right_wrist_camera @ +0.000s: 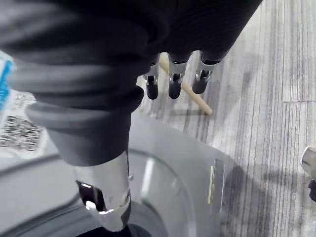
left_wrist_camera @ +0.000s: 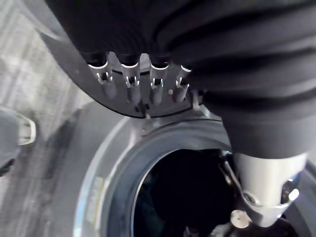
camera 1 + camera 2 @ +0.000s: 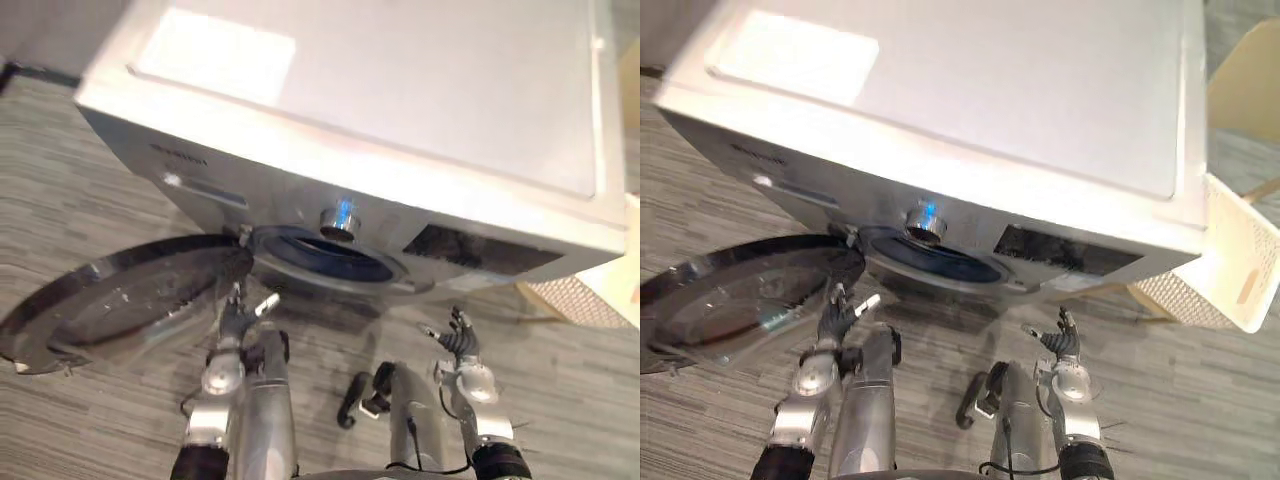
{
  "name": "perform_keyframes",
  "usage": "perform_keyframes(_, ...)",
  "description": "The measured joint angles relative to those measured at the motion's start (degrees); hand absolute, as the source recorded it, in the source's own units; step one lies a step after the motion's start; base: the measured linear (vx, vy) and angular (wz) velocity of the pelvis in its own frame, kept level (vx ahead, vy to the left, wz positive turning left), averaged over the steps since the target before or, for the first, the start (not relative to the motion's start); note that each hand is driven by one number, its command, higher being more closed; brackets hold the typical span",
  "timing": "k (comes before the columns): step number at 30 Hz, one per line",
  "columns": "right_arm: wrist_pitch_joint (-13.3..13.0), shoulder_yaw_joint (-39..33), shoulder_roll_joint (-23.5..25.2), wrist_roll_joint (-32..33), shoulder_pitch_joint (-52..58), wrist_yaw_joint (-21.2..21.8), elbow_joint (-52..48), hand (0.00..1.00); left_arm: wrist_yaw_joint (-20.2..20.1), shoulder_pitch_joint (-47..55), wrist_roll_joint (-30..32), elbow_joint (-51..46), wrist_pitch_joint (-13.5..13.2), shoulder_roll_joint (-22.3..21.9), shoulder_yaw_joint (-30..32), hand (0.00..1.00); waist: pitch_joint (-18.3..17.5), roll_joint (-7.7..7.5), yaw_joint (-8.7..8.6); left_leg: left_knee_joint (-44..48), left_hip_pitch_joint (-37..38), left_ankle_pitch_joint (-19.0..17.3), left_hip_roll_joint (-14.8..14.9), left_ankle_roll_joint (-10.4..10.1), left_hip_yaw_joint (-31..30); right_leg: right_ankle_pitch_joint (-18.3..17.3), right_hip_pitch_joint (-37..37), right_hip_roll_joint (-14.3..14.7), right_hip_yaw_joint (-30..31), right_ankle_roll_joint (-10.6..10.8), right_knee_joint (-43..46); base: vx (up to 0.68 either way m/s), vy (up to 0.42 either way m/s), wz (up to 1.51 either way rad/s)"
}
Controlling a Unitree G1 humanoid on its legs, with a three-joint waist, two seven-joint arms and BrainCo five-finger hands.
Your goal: Pick up the laundry basket with both hands and put the clothes into the washing machine.
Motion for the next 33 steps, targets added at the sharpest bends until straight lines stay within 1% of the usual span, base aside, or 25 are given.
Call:
perform_keyframes(4,0.01,-0.46,0.02,-1.01,1.58,0.72,3.52,0.00,0.06,1.37,2.28,8.06,-0.37,-0.41,3.90,0.00,-4.02,0.42,-0.09,-8.49,8.48,1.62,0.09,0.61,3.89,5.54,7.60,1.61,0.49,1.65,-12.21,0.11,0.117,-0.29)
perform_keyframes(6,-0.18,-1.03,-0.17,-1.11,1.41,1.23,8.23,0.00,0.11,1.21,3.27,14.67,-0.72,-0.12,6.76,0.00,-6.76,0.57,-0.16,-14.70,13.49,3.55,-0.42,0.91,6.56,10.18,11.85,2.72,1.82,2.60,-21.53,0.15,0.136,-0.39)
perform_keyframes(7,-0.18,-1.48,-0.20,-1.12,1.03,1.27,9.95,0.00,0.10,1.15,3.34,16.13,-0.77,0.08,7.23,0.00,-7.24,0.62,-0.35,-16.43,14.82,4.18,-0.70,0.98,7.11,11.48,12.82,2.95,2.15,2.93,-23.93,0.10,0.091,-0.41)
perform_keyframes(9,-0.07,-2.50,-0.75,-1.11,-0.77,1.97,15.82,0.00,0.11,1.15,4.08,20.58,-0.82,0.87,8.65,0.00,-7.82,0.63,-1.23,-23.40,19.43,6.98,-1.94,1.37,9.89,16.34,16.46,3.55,3.97,3.59,-32.19,0.08,0.079,-0.41)
perform_keyframes(12,0.32,-2.76,-2.23,-1.13,-2.81,2.93,19.17,0.00,0.12,0.77,4.26,22.62,-0.84,1.46,9.02,0.00,-7.74,0.87,-1.33,-28.47,21.93,9.55,-2.68,1.98,13.05,19.99,16.31,3.64,6.90,3.81,-35.63,0.00,0.061,-0.51)
perform_keyframes(13,0.58,-2.76,-2.50,-1.11,-3.21,3.06,19.72,0.00,0.19,0.61,4.16,22.67,-0.90,1.50,9.36,0.00,-7.74,0.87,-1.31,-28.49,21.82,9.59,-2.65,2.02,13.56,20.38,15.78,3.71,7.31,3.71,-35.48,-0.08,0.064,-0.47)
perform_keyframes(15,0.92,-2.56,-3.43,-1.07,-4.41,3.17,20.78,0.00,0.30,-0.75,3.92,23.15,-0.94,1.74,9.95,0.00,-7.34,1.76,-1.34,-27.19,20.36,9.48,-1.92,2.44,13.93,22.88,11.83,4.46,7.39,3.62,-30.91,-0.13,0.085,-0.34)
perform_keyframes(16,0.94,-2.28,-3.77,-1.07,-4.37,3.20,20.79,0.00,0.30,-1.22,3.69,23.13,-0.94,1.74,9.93,0.00,-7.11,2.01,-1.32,-27.18,20.34,9.29,-1.93,2.92,13.68,23.75,11.78,4.58,7.36,3.75,-30.89,-0.20,0.123,-0.04)
perform_keyframes(17,0.96,-1.98,-4.20,-1.04,-4.08,3.23,20.80,0.00,0.34,-1.86,3.63,22.81,-1.04,1.94,9.95,0.00,-6.97,2.10,-1.23,-27.52,19.36,9.25,-1.67,5.01,13.22,24.46,12.69,4.64,7.51,4.49,-32.23,-0.14,0.088,0.14)
perform_keyframes(18,0.98,-1.98,-4.25,-1.05,-4.04,3.27,20.67,0.00,0.35,-2.14,3.62,22.66,-1.19,1.96,10.18,0.00,-6.72,2.00,-1.48,-27.38,19.17,9.48,-1.69,5.27,13.49,21.63,12.13,3.87,7.54,4.07,-28.76,-0.20,0.111,0.60)
perform_keyframes(19,1.04,-1.87,-4.13,-0.98,-3.17,3.31,20.72,0.00,0.39,-2.47,3.59,21.83,-1.58,2.09,10.31,0.00,-6.32,1.85,-1.35,-27.24,19.62,10.59,-3.53,5.95,12.03,14.73,10.84,2.02,7.63,4.42,-11.85,-0.10,0.057,0.80)
perform_keyframes(20,1.03,-1.67,-3.97,-0.93,-3.04,3.34,20.78,0.00,0.42,-1.93,3.58,20.73,-1.72,2.09,10.34,0.00,-6.47,1.42,-1.18,-26.78,19.65,11.06,-4.36,6.24,11.03,13.33,12.44,2.20,8.53,5.24,-7.99,-0.12,0.052,0.78)
perform_keyframes(21,0.98,-1.51,-3.84,-0.84,-3.38,3.34,20.77,0.00,0.41,-1.35,3.59,19.70,-1.91,2.19,10.36,0.00,-6.57,0.96,-0.82,-26.48,19.47,11.35,-4.86,6.35,10.85,12.89,13.49,2.61,9.11,4.95,-7.75,-0.15,-0.036,0.12)
perform_keyframes(22,0.53,-1.38,-4.17,-0.54,-5.84,3.16,20.71,0.00,0.51,-0.37,3.59,17.90,-2.20,2.06,10.37,0.00,-7.10,0.75,1.26,-25.24,16.52,12.47,-5.26,6.11,11.41,10.42,15.32,4.23,10.20,3.00,-16.69,-0.19,-0.068,-0.22)
perform_keyframes(23,0.30,-1.41,-4.54,-0.41,-6.95,3.06,20.69,0.00,0.54,-0.49,3.59,17.86,-2.18,1.81,10.32,0.00,-7.53,0.66,1.90,-25.57,15.19,13.39,-5.05,6.13,11.51,10.33,15.54,5.24,10.42,2.80,-20.49,-0.22,-0.081,-0.34)
perform_keyframes(24,-0.05,-1.52,-4.91,-0.30,-8.20,2.93,20.56,0.00,0.56,-0.78,3.58,17.77,-2.18,1.56,10.22,0.00,-7.14,1.28,2.20,-26.14,14.01,14.51,-4.94,6.10,11.52,10.49,16.21,5.85,10.49,2.52,-24.64,-0.23,-0.061,-0.11)
perform_keyframes(25,-0.43,-1.73,-5.26,-0.26,-9.66,2.31,19.98,0.00,0.58,-1.29,3.61,17.71,-2.16,1.39,9.69,0.00,-6.28,2.29,2.21,-26.62,12.21,15.87,-4.96,5.78,11.24,10.64,17.14,6.67,10.34,0.68,-29.74,-0.32,-0.018,0.11)
perform_keyframes(26,-0.58,-2.21,-6.29,-0.13,-10.92,1.54,19.22,0.00,0.84,-2.49,3.63,17.54,-1.97,-0.29,8.50,0.00,-4.06,6.05,1.99,-28.04,11.34,18.63,-4.14,3.77,8.88,13.48,17.76,8.66,9.37,-1.16,-32.62,-0.33,-0.010,0.25)
perform_keyframes(27,-0.35,-2.12,-6.23,0.13,-10.76,1.16,19.28,0.00,1.12,-2.66,3.61,17.45,-2.00,-0.65,7.79,0.00,-3.92,6.74,1.86,-29.40,11.42,20.47,-4.13,2.72,8.00,13.77,17.37,8.94,9.00,-1.31,-32.24,-0.35,-0.021,0.39)
perform_keyframes(28,-0.10,-2.03,-5.73,0.62,-9.94,1.03,19.23,0.00,1.42,-2.52,3.54,17.10,-2.08,-0.59,6.71,0.00,-4.04,6.90,1.68,-32.63,12.03,24.11,-4.33,-0.91,6.22,14.05,16.11,8.70,7.72,-1.95,-31.40,-0.35,-0.047,0.50)
perform_keyframes(29,-0.15,-2.25,-5.14,0.78,-9.08,1.00,18.77,0.00,1.37,-3.18,3.55,15.41,-2.10,-0.33,5.25,0.00,-3.60,5.63,1.42,-32.71,11.89,25.94,-4.92,-2.92,4.70,14.19,15.01,7.28,6.13,-3.02,-30.74,-0.39,-0.038,0.53)
perform_keyframes(30,-0.09,-2.97,-4.51,0.80,-8.50,0.93,18.15,0.00,1.35,-3.07,3.67,12.97,-2.06,-0.51,4.53,0.00,-3.35,4.33,1.31,-23.74,10.20,20.09,-4.96,2.67,5.86,14.76,13.92,5.97,5.68,-3.39,-30.23,-0.28,0.003,0.42)
perform_keyframes(31,-0.07,-3.02,-4.37,0.80,-8.24,0.91,17.84,0.00,1.37,-3.04,3.76,11.84,-2.05,-0.49,4.12,0.00,-3.16,3.72,1.31,-19.42,9.93,17.08,-4.76,3.81,6.39,15.15,13.77,5.25,5.60,-3.24,-29.98,-0.22,0.044,0.29)
perform_keyframes(32,-0.07,-3.00,-4.51,0.79,-7.71,0.92,17.65,0.00,1.37,-2.78,4.15,9.61,-2.06,-0.57,3.28,0.00,-3.12,3.29,0.75,-12.33,10.66,11.34,-3.68,3.61,6.61,16.00,13.21,4.35,5.21,-3.06,-29.49,-0.18,0.110,0.27)
perform_keyframes(33,-0.12,-3.16,-4.60,0.79,-6.98,0.92,16.77,0.00,1.37,-2.47,4.39,7.41,-2.17,-0.63,2.38,0.00,-3.25,3.49,0.05,-8.05,11.91,6.57,-1.77,3.01,6.37,16.89,12.74,4.15,4.58,-2.82,-29.52,-0.18,0.150,0.26)
